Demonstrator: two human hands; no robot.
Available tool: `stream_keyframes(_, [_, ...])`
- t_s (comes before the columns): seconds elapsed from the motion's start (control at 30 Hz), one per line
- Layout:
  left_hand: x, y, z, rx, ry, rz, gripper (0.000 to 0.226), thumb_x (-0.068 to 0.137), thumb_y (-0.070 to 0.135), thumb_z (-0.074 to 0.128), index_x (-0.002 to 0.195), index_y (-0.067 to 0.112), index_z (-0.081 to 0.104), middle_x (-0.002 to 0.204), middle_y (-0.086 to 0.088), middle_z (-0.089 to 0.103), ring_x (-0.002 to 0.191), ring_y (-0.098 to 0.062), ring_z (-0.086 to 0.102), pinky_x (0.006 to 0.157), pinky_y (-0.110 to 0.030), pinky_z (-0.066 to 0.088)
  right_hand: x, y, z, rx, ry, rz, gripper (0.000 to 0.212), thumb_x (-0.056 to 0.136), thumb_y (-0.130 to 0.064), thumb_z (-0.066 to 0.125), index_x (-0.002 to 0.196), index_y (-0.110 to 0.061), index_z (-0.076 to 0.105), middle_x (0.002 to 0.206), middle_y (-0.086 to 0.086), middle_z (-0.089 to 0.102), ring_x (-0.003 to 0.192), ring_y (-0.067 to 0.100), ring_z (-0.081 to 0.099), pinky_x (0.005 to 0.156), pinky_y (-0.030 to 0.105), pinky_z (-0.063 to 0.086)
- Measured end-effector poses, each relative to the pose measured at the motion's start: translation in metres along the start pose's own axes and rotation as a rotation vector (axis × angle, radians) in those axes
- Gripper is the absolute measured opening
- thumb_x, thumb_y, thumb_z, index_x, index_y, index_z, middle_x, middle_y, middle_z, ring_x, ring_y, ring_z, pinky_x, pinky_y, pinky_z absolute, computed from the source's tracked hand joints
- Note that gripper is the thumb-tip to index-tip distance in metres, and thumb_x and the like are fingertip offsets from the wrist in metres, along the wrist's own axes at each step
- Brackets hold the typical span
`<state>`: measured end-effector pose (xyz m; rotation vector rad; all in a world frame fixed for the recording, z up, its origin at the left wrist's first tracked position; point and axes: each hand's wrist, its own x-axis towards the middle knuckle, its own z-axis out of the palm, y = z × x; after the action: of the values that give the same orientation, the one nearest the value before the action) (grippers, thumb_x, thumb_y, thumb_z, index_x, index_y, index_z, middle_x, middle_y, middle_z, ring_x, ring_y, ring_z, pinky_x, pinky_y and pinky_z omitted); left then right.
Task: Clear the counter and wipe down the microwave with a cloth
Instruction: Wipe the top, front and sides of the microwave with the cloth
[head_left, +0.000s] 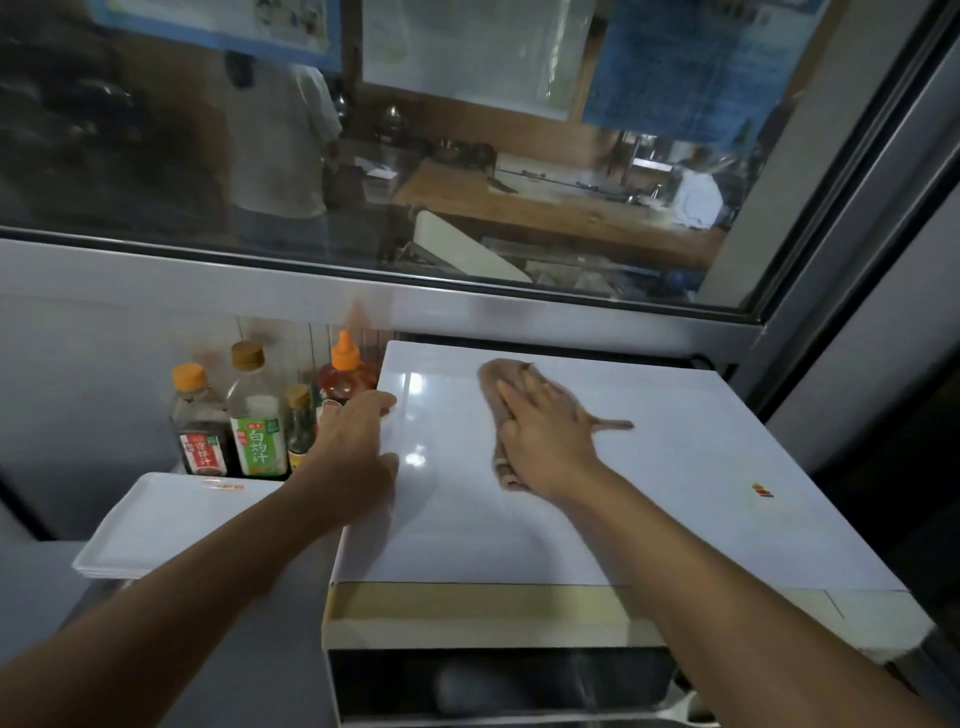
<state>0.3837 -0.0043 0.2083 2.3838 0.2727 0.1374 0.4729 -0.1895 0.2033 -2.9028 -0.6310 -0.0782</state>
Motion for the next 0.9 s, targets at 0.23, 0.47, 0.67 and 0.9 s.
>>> stream_keyframes(0.23, [-0.011, 0.0, -0.005, -0.089, -0.031, 0.022, 0.058, 0.086, 0.0, 0.059, 0.137, 0.013, 0.035, 0.14, -0.008, 0.042, 0.13, -0.025, 0.038, 0.105, -0.034, 0.035, -0.009, 0.001, -0.003, 0.12, -0.052, -0.363, 0.08, 0.073, -0.045, 0.005, 0.147, -0.025, 0.03, 0.159, -0.001, 0.014, 0.146, 0.016, 0.009, 0.118, 0.042, 0.012])
stream_keyframes(0.47, [-0.019, -0.01, -0.008, -0.151, 0.015, 0.082, 0.058, 0.082, -0.002, 0.064, 0.133, 0.01, 0.039, 0.134, -0.006, 0.046, 0.124, -0.023, 0.046, 0.103, -0.035, 0.044, 0.076, -0.027, -0.003, 0.061, -0.1, -0.213, 0.051, 0.098, -0.022, 0.026, 0.148, -0.031, 0.024, 0.159, -0.005, 0.01, 0.146, 0.018, 0.011, 0.116, 0.046, 0.014])
stream_keyframes(0.67, [-0.026, -0.009, -0.011, -0.142, 0.105, 0.131, 0.05, 0.079, -0.014, 0.056, 0.123, 0.006, 0.043, 0.112, -0.001, 0.04, 0.112, -0.02, 0.042, 0.084, -0.019, 0.036, 0.022, -0.027, 0.005, 0.143, -0.029, -0.567, 0.052, 0.094, -0.011, 0.034, 0.144, -0.023, 0.039, 0.155, 0.001, 0.027, 0.143, 0.017, 0.024, 0.117, 0.039, 0.022])
stream_keyframes(0.9, [-0.026, 0.006, 0.001, -0.097, 0.098, 0.102, 0.061, 0.077, -0.009, 0.056, 0.133, 0.01, 0.04, 0.133, -0.009, 0.046, 0.126, -0.024, 0.042, 0.102, -0.034, 0.039, -0.074, 0.001, -0.015, 0.368, -0.091, -0.775, 0.042, 0.097, -0.005, 0.035, 0.136, -0.005, 0.048, 0.151, 0.008, 0.035, 0.142, 0.019, 0.027, 0.116, 0.036, 0.026])
